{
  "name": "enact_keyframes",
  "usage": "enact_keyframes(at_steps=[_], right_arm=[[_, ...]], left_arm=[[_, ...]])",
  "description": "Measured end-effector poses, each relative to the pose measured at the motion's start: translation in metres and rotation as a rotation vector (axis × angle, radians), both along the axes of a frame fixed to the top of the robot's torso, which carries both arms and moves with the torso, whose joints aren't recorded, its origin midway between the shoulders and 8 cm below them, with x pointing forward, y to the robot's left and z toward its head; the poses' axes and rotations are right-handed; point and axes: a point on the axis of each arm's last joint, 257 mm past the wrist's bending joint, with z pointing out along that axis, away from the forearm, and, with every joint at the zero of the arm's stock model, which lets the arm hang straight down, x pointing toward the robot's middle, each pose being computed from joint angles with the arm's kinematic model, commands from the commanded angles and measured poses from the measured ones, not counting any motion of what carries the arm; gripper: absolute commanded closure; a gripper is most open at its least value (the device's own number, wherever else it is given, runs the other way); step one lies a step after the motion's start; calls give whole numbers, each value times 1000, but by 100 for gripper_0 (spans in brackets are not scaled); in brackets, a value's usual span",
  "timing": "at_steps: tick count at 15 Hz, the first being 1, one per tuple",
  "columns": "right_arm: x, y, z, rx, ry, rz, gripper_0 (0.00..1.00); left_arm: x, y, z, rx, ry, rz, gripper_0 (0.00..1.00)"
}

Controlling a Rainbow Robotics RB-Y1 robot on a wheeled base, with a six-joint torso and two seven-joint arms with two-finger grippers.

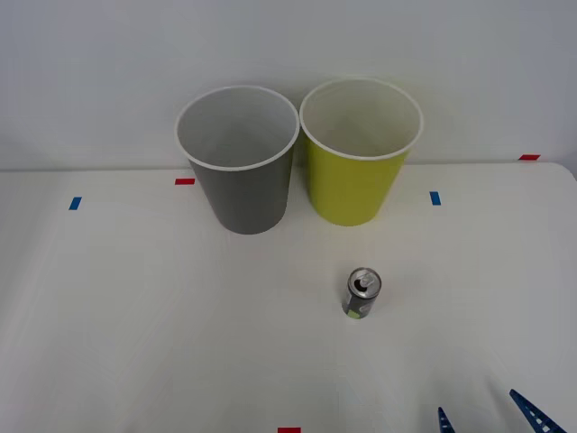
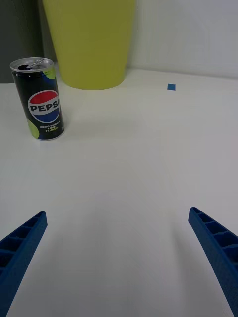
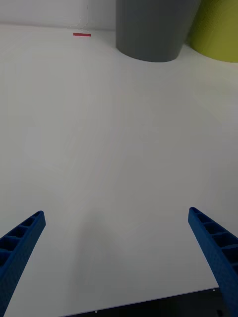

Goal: Put cans in the gray bin and PET bottles in the light green bin.

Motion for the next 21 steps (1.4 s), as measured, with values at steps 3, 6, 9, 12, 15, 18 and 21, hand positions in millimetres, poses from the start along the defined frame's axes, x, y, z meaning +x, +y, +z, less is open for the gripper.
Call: enact_keyframes(at_steps=[3, 6, 9, 12, 15, 18, 21], right_arm=[[0, 0, 0, 0, 0, 0, 0], [0, 0, 0, 0, 0, 0, 0], [0, 0, 0, 0, 0, 0, 0], [0, 0, 0, 0, 0, 0, 0], [0, 0, 0, 0, 0, 0, 0], [0, 0, 0, 0, 0, 0, 0], [0, 0, 0, 0, 0, 0, 0]], left_arm=[[0, 0, 0, 0, 0, 0, 0], [0, 0, 0, 0, 0, 0, 0], [0, 0, 0, 0, 0, 0, 0], [0, 0, 0, 0, 0, 0, 0], [0, 0, 0, 0, 0, 0, 0], [0, 0, 0, 0, 0, 0, 0], [0, 0, 0, 0, 0, 0, 0]])
